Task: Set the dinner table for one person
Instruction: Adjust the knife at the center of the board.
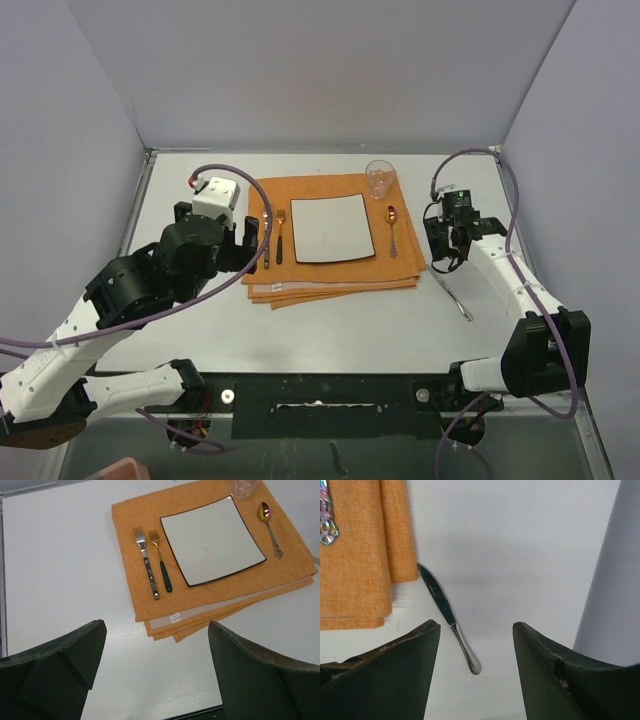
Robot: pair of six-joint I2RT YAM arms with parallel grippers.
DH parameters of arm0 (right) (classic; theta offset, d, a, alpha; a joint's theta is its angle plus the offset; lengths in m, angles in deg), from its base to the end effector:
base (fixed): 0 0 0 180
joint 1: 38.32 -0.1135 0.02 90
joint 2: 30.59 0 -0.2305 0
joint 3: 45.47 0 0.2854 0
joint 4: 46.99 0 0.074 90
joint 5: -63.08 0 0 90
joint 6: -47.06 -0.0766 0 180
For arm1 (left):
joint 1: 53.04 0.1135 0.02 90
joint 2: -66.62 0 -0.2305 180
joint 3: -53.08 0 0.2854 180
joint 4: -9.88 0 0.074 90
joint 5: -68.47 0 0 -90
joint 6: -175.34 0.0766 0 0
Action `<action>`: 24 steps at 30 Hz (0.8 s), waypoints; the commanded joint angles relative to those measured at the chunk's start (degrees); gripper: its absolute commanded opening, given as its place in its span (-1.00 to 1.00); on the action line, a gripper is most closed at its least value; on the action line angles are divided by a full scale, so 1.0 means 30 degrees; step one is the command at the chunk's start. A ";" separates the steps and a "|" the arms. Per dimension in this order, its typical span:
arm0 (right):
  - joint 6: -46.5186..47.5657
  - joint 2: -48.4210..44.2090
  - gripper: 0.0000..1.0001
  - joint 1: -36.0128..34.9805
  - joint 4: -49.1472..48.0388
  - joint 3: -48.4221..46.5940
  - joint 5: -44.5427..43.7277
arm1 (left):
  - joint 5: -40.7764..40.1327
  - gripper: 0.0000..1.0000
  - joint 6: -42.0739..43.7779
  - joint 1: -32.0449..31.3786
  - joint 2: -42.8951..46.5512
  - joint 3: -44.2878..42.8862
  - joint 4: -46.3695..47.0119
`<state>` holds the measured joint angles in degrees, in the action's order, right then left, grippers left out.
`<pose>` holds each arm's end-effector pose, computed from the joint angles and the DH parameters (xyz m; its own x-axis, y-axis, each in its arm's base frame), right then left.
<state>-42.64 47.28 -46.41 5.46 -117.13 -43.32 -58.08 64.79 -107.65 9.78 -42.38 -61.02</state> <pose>0.3317 0.0253 0.1820 -0.8456 -0.1253 -0.5188 0.0060 0.9698 -0.2439 0.1713 -0.1623 0.4122 -0.4171 0.1003 -0.9033 0.2316 0.9728 0.0010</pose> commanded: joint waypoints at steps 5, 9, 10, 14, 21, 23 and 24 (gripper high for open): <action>0.5379 -0.1740 0.03 0.0502 0.0185 0.2363 -0.0302 | 0.0004 0.68 0.1502 0.0176 0.0514 0.0823 0.3654; 0.6631 -0.1665 0.00 0.0614 0.0837 0.1942 -0.0444 | 0.0098 0.70 0.1831 0.0212 0.0387 0.0908 0.4315; 0.6998 -0.1517 0.00 0.0655 0.1021 0.1916 -0.0526 | 0.0153 0.70 0.1889 0.0222 0.0352 0.0838 0.4433; 0.8593 -0.1447 -0.01 0.0482 0.1425 0.2638 -0.0021 | 0.0233 0.71 0.2180 0.0241 0.0275 0.0711 0.4686; 0.9359 -0.0790 0.11 0.0281 0.1493 0.4153 0.0829 | 0.0396 0.74 0.2683 0.0353 0.0345 0.1094 0.5405; 0.9501 -0.0677 0.11 0.0301 0.1522 0.4631 0.1385 | 0.0466 0.77 0.2760 0.0439 0.0418 0.1265 0.5683; 0.9631 -0.0673 0.11 0.0312 0.1553 0.4897 0.1695 | 0.0529 0.78 0.2847 0.0470 0.0411 0.1311 0.5856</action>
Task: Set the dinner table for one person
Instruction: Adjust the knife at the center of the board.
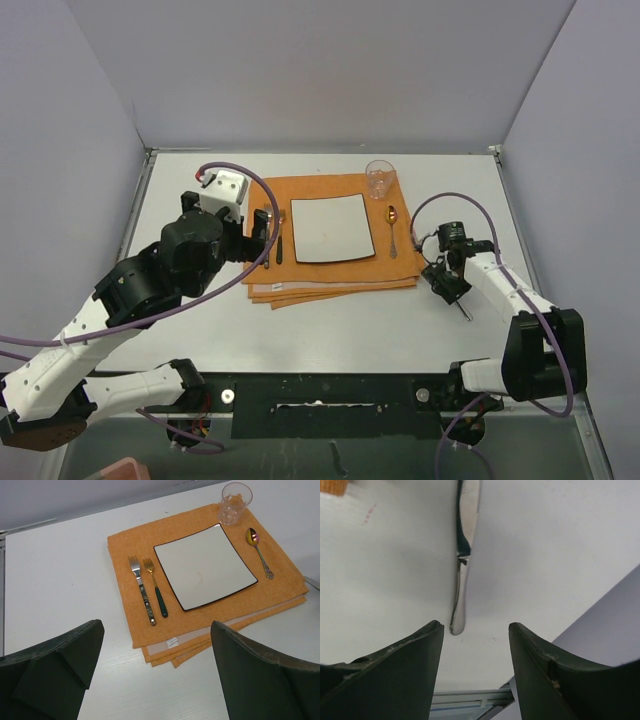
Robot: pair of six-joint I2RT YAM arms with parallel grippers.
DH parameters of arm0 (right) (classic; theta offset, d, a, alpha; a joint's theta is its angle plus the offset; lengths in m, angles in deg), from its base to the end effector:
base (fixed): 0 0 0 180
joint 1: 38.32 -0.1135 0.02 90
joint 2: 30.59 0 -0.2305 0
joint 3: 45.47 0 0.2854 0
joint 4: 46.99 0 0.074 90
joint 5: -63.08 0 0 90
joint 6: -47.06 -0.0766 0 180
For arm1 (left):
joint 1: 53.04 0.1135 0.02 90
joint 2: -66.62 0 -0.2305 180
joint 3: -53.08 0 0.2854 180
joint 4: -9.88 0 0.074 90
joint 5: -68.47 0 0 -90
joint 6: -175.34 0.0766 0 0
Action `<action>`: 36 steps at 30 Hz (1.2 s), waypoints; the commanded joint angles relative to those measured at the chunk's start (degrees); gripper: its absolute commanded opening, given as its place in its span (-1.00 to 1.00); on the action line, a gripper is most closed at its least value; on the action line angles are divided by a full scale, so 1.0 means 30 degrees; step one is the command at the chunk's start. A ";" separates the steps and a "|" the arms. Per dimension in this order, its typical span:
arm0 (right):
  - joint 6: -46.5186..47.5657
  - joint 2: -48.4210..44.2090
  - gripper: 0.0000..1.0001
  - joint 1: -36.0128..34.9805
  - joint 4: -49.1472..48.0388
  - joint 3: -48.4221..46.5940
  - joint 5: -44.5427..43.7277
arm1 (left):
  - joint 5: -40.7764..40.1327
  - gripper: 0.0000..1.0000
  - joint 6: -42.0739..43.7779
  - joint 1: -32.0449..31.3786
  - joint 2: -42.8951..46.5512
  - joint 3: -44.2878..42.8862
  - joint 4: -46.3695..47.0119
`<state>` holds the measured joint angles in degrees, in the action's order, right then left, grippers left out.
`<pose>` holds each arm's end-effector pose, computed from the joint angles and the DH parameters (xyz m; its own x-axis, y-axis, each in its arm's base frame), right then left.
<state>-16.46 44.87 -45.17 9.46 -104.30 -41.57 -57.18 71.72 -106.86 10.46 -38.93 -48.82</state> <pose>0.2790 0.0140 0.1132 -0.8314 -0.5344 -0.1526 -0.4614 0.8168 -0.3463 0.1827 -0.1742 0.4192 -0.3026 0.0896 -0.9489 0.2753 0.9613 0.0030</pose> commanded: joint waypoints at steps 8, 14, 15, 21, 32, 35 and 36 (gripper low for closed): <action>0.1921 0.0303 0.09 0.0097 -0.0098 0.2565 0.1075 | 0.0915 0.78 0.0895 0.0342 -0.0044 0.0082 0.2836; 0.2692 0.1808 0.08 0.0435 -0.1299 0.2533 0.0703 | 0.1180 0.78 0.1058 0.0476 0.0173 0.0180 0.3412; 0.2739 0.2086 0.06 0.0467 -0.1545 0.2489 0.0700 | 0.1239 0.78 0.1119 0.0505 0.0175 0.0197 0.3450; 0.2608 0.3203 -0.13 0.1428 -0.3235 0.2168 0.1946 | 0.1468 0.79 0.1442 0.0681 0.0176 0.0511 0.3590; 0.2948 0.5101 -0.17 0.1991 -0.4717 0.1874 0.4795 | 0.2097 0.80 0.2056 0.1051 -0.0606 0.0186 0.3863; 0.2999 0.5322 -0.20 0.1936 -0.4723 0.1709 0.5325 | 0.2105 0.81 0.2135 0.1114 -0.0699 0.0295 0.4080; 0.3045 0.5481 -0.20 0.1838 -0.4763 0.1698 0.5299 | 0.2116 0.81 0.2118 0.1163 -0.0743 0.0354 0.4167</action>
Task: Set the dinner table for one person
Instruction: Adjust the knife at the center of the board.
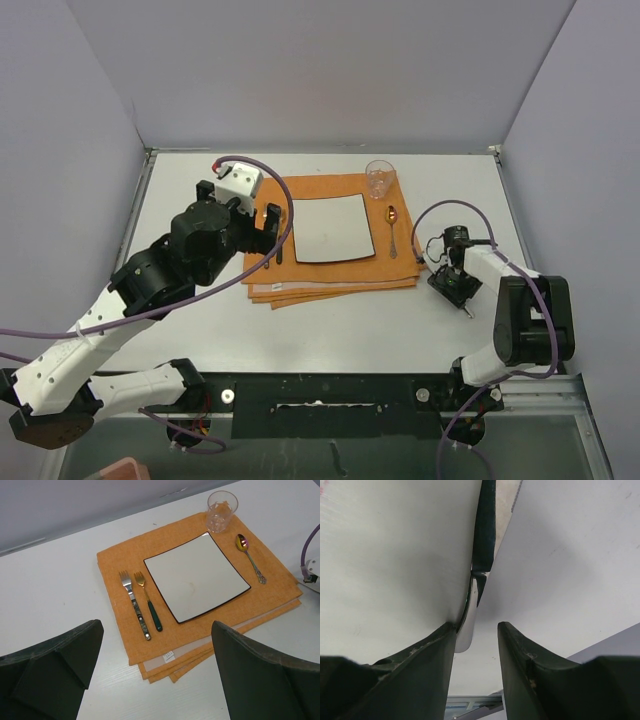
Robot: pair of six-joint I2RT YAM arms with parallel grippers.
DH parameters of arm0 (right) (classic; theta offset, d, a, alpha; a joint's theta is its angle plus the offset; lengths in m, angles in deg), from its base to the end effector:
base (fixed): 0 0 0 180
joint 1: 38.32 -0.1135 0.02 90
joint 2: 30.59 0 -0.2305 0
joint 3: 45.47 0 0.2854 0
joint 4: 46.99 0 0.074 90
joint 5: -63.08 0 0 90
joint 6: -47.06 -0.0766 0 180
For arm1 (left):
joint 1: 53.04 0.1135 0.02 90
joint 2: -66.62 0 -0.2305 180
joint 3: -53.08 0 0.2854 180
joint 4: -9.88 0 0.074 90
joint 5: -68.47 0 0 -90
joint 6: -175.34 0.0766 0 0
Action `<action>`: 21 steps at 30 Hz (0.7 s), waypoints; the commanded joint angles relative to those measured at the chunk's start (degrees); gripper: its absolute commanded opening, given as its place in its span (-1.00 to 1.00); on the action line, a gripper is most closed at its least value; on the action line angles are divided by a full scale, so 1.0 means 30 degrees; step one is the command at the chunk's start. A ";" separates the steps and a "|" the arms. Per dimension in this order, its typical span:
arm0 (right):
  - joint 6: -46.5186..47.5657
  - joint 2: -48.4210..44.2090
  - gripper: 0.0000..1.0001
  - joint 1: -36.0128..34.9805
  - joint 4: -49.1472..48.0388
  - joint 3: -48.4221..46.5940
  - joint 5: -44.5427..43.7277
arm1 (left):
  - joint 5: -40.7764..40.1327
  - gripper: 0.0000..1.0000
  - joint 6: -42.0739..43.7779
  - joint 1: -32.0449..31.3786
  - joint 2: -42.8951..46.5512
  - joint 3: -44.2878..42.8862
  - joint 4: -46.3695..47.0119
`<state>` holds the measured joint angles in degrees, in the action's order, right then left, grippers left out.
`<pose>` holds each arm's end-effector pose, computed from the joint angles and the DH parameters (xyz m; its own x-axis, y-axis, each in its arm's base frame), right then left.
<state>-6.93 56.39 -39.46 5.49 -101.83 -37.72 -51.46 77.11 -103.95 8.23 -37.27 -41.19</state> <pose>0.2716 -0.0090 0.0502 -0.8046 -0.5936 0.0122 -0.5812 0.7832 -0.2211 0.2024 -0.1885 0.4149 -0.2580 0.1209 -0.9585 0.3420 0.9393 0.0264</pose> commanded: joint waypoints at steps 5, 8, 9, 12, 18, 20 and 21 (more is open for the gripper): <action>0.0161 0.2243 -0.20 -0.0350 -0.3831 0.0559 0.4453 | 0.0480 0.81 0.0069 0.0537 -0.0055 0.0041 0.1789; 0.0212 0.2561 -0.20 -0.0324 -0.4129 0.0328 0.4997 | 0.0636 0.81 -0.0083 0.0691 -0.0080 0.0106 0.1811; 0.0265 0.2648 -0.20 -0.0343 -0.4191 0.0261 0.5169 | 0.0684 0.81 -0.0148 0.0750 -0.0089 0.0128 0.1787; 0.0452 0.3067 -0.30 -0.0479 -0.4163 0.0047 0.5610 | 0.0805 0.81 -0.0256 0.0878 -0.0122 0.0122 0.1750; 0.0761 0.4103 -0.50 -0.1037 -0.3836 -0.0411 0.5779 | 0.0819 0.81 -0.0450 0.1027 0.0057 0.0202 0.1693; 0.0947 0.4488 -0.72 -0.1283 -0.3700 -0.0484 0.5744 | 0.0737 0.81 -0.0450 0.1062 0.0158 0.0231 0.1663; 0.1034 0.4657 -0.90 -0.1400 -0.3643 -0.0509 0.5720 | 0.0715 0.81 -0.0450 0.1089 0.0223 0.0232 0.1630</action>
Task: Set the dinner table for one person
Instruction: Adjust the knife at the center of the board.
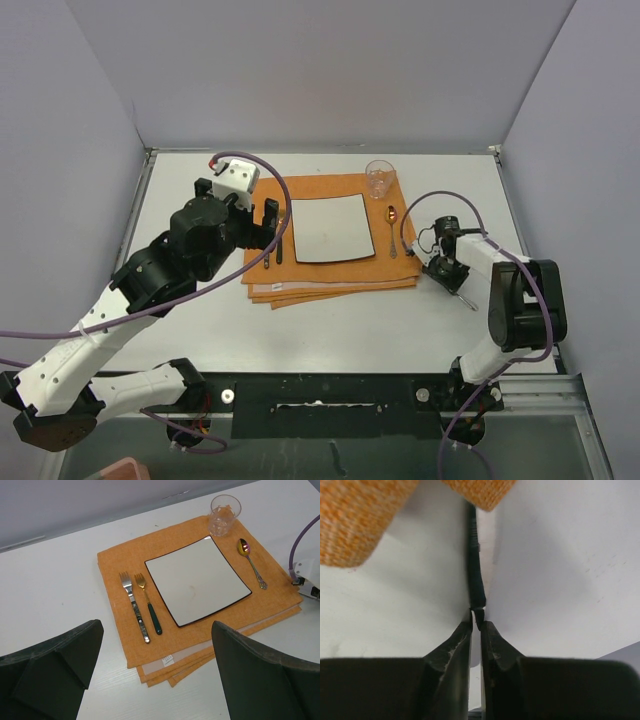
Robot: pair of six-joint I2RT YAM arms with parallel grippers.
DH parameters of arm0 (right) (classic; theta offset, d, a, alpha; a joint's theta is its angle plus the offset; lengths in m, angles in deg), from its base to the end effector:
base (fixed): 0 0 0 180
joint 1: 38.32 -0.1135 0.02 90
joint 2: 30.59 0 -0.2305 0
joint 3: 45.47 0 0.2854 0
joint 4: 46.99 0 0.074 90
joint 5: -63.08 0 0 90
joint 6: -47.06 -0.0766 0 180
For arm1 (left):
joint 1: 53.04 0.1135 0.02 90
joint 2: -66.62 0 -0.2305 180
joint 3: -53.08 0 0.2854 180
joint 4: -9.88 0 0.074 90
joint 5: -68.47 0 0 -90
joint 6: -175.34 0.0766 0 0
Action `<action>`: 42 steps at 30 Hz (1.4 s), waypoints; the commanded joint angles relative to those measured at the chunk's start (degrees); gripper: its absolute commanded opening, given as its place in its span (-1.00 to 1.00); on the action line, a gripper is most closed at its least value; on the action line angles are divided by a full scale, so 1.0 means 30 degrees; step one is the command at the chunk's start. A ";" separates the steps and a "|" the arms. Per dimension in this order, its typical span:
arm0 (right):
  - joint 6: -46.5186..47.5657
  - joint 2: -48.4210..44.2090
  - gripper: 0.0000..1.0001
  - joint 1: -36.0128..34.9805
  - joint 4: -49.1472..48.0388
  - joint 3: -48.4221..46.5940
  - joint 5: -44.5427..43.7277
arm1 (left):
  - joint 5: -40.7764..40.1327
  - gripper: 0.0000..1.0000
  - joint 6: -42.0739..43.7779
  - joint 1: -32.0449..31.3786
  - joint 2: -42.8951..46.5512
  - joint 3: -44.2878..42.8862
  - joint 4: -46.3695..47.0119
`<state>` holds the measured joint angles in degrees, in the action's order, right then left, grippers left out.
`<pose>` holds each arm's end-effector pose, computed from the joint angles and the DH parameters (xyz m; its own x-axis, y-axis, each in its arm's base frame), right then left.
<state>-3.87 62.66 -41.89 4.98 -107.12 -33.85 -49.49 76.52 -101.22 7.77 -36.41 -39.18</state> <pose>0.2930 0.0090 0.0450 -0.7395 -0.6730 -0.0114 -0.6626 0.7309 -0.1637 0.2139 -0.1853 0.4115 -0.2637 0.0916 -0.9603 0.3251 0.9457 0.0009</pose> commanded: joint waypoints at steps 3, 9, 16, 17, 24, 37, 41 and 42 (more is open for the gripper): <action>0.0095 0.2858 -1.00 -0.0675 -0.3293 0.1202 0.4487 | -0.0034 0.81 -0.0279 0.0211 0.0557 0.0030 0.0836; -0.0010 0.2418 -1.00 -0.0551 -0.3675 0.1209 0.3468 | -0.0278 0.81 -0.0312 0.0267 0.0933 0.0174 0.0605; -0.0788 0.0217 -1.00 0.1712 -0.5386 0.1462 0.1000 | -0.0180 0.81 -0.0615 0.0270 0.1072 0.0299 0.0444; -0.0965 -0.0021 -1.00 0.2143 -0.5601 0.1453 0.0604 | -0.0146 0.81 -0.0647 0.0270 0.1083 0.0299 0.0429; -0.1864 -0.1026 -1.00 0.4360 -0.6271 0.1399 -0.0235 | -0.0010 0.80 -0.0719 0.0303 0.0946 0.0113 0.0398; -0.5252 -0.0729 -1.00 0.4363 -0.6921 -0.1755 0.2601 | 0.0111 0.79 -0.0702 0.0299 0.0594 -0.0165 0.0180; -0.5579 -0.0735 -1.00 0.4139 -0.7205 -0.2537 0.3074 | 0.0181 0.80 -0.0664 0.0299 0.0413 -0.0227 0.0237; -0.5603 -0.0740 -1.00 0.4083 -0.7271 -0.2625 0.2976 | 0.0181 0.79 -0.0664 0.0299 0.0389 -0.0206 0.0261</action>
<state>-18.05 61.11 -28.80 -13.66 -111.73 -27.76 -49.51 75.04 -100.57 9.26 -35.25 -39.75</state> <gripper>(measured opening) 0.039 0.899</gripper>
